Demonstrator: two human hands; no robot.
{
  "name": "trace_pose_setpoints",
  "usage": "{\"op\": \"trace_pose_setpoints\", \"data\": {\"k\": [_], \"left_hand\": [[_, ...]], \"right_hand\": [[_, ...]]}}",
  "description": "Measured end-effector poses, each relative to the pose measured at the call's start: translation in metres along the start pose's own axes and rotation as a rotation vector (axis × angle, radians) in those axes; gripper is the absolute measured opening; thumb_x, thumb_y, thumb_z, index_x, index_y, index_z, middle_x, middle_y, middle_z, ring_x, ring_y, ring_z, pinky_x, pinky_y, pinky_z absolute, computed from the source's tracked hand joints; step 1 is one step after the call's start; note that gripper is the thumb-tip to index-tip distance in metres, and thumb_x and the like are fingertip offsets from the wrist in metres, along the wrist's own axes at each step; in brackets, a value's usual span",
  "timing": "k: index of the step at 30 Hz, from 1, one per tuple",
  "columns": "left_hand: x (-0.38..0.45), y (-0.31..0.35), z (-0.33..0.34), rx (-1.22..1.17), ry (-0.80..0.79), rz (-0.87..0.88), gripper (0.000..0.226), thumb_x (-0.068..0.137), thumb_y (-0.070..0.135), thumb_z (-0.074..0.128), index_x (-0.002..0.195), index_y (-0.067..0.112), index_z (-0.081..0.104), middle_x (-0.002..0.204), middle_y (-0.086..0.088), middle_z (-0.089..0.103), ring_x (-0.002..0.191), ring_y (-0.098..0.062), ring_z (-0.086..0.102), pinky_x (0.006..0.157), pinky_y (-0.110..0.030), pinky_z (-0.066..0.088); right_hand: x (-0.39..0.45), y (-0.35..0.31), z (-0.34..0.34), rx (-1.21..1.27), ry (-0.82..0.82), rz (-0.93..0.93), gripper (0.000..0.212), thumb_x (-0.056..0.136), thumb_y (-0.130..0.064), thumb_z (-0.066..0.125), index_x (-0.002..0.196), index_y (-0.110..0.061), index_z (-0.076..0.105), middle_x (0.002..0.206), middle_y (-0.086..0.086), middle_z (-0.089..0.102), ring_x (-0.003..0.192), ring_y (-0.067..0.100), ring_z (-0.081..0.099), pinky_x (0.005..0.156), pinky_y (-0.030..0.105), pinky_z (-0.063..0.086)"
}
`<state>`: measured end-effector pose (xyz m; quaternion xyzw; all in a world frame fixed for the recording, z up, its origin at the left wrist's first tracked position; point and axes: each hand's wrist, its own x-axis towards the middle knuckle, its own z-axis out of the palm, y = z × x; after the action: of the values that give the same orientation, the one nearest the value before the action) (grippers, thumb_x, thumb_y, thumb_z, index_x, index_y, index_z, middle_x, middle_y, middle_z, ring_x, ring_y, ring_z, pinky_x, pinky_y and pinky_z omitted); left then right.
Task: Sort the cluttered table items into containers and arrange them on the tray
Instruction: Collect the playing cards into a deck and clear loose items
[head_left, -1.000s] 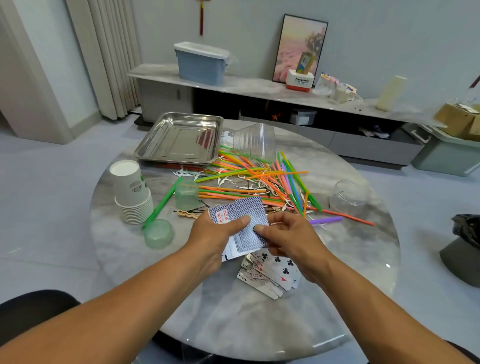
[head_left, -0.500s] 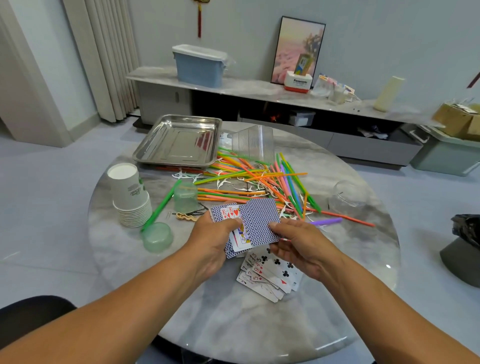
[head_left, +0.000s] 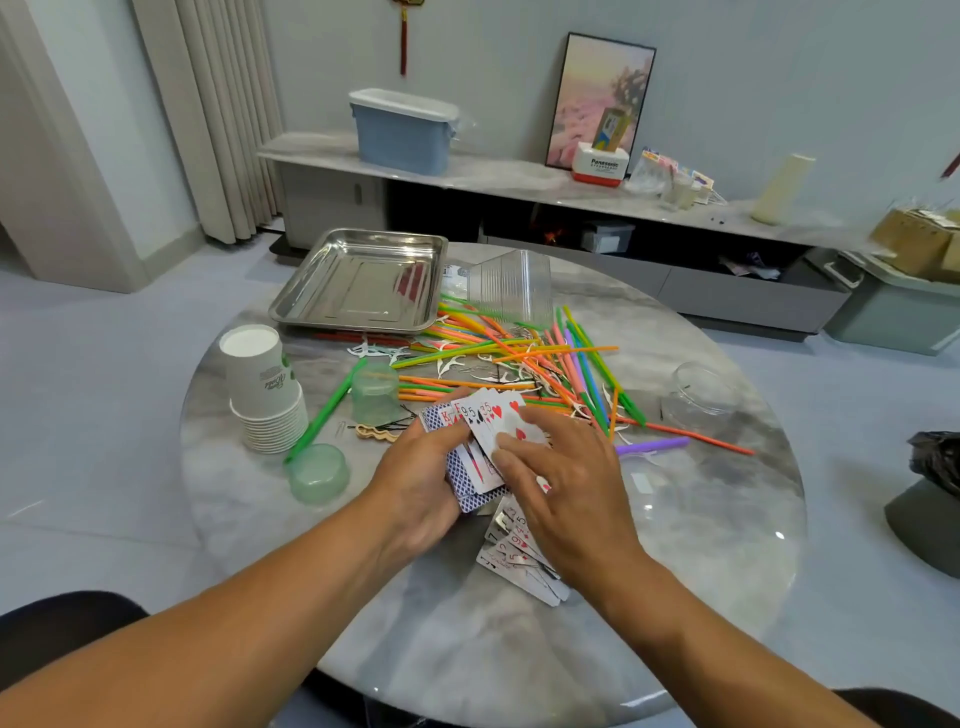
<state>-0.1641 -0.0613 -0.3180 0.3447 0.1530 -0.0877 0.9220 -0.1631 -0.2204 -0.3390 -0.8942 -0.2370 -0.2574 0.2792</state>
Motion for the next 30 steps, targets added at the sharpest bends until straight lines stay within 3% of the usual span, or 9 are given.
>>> {"op": "trace_pose_setpoints", "data": {"k": [2,4,7,10,13,16,20,24,30], "left_hand": [[-0.003,0.001,-0.001,0.015,-0.026,-0.018,0.035,0.104,0.004,0.041,0.127,0.018,0.064,0.114,-0.019,0.073,0.097,-0.036,0.074,0.076,-0.054,0.061],[-0.005,0.001,-0.001,0.100,-0.039,-0.012,0.036,0.104,0.004,0.042,0.130,0.018,0.062,0.115,-0.018,0.073,0.103,-0.038,0.072,0.083,-0.057,0.059],[-0.009,-0.002,0.001,0.250,-0.037,0.015,0.041,0.101,-0.003,0.048,0.133,0.020,0.060,0.116,-0.016,0.073,0.101,-0.039,0.072,0.073,-0.053,0.061],[-0.011,-0.006,0.002,0.348,0.011,0.075,0.040,0.097,-0.005,0.058,0.130,0.018,0.063,0.114,-0.013,0.075,0.094,-0.035,0.074,0.064,-0.046,0.062],[-0.009,-0.010,0.005,0.402,0.082,0.140,0.034,0.089,-0.005,0.069,0.118,0.013,0.068,0.104,-0.011,0.077,0.092,-0.034,0.075,0.081,-0.054,0.061],[-0.006,-0.011,0.005,0.386,0.135,0.151,0.030,0.086,0.000,0.075,0.111,0.015,0.069,0.100,-0.009,0.078,0.088,-0.033,0.076,0.079,-0.056,0.061],[-0.001,-0.010,0.005,0.309,0.170,0.135,0.023,0.093,0.005,0.067,0.114,0.014,0.067,0.105,-0.011,0.076,0.093,-0.034,0.074,0.080,-0.056,0.060],[0.007,-0.002,-0.003,0.285,0.339,0.166,0.020,0.093,0.007,0.069,0.109,0.018,0.064,0.105,-0.008,0.072,0.093,-0.029,0.071,0.075,-0.047,0.061],[0.005,0.013,-0.005,0.125,0.342,0.055,0.028,0.098,0.002,0.059,0.126,0.003,0.056,0.114,-0.021,0.068,0.096,-0.035,0.069,0.076,-0.047,0.059]], "right_hand": [[0.003,-0.001,-0.005,0.233,-0.053,0.217,0.011,0.093,-0.031,0.073,0.101,-0.033,0.079,0.139,-0.014,0.055,0.128,-0.003,0.048,0.102,0.023,0.041],[0.007,0.001,-0.010,0.432,-0.110,0.409,0.017,0.085,-0.025,0.082,0.094,-0.039,0.077,0.133,-0.031,0.049,0.120,-0.022,0.043,0.094,0.006,0.040],[0.015,0.005,-0.015,0.690,-0.147,0.650,0.047,0.075,-0.016,0.090,0.110,-0.035,0.066,0.114,-0.013,0.070,0.103,0.006,0.069,0.082,0.028,0.058],[0.017,0.008,-0.018,0.908,-0.197,0.813,0.067,0.069,-0.006,0.092,0.118,-0.036,0.056,0.094,0.005,0.079,0.080,0.021,0.077,0.063,0.028,0.060],[0.016,0.009,-0.018,0.890,-0.254,0.880,0.058,0.070,-0.010,0.092,0.115,-0.032,0.062,0.091,0.003,0.079,0.074,0.019,0.076,0.059,0.024,0.058],[0.016,0.014,-0.018,0.919,-0.309,0.939,0.041,0.076,-0.014,0.088,0.113,-0.023,0.070,0.093,0.000,0.079,0.073,0.012,0.075,0.055,0.018,0.054],[0.018,0.020,-0.016,0.939,-0.287,1.046,0.026,0.084,-0.014,0.082,0.108,-0.019,0.073,0.092,0.000,0.079,0.071,0.010,0.072,0.058,0.023,0.055],[0.028,0.037,-0.029,0.719,-0.289,1.047,0.022,0.093,-0.008,0.071,0.114,-0.016,0.070,0.086,0.001,0.078,0.068,0.012,0.072,0.055,0.025,0.055],[0.017,0.053,-0.033,0.059,-0.807,0.806,0.038,0.092,-0.013,0.067,0.129,-0.023,0.066,0.118,0.002,0.070,0.099,0.018,0.068,0.091,0.037,0.056]]}}
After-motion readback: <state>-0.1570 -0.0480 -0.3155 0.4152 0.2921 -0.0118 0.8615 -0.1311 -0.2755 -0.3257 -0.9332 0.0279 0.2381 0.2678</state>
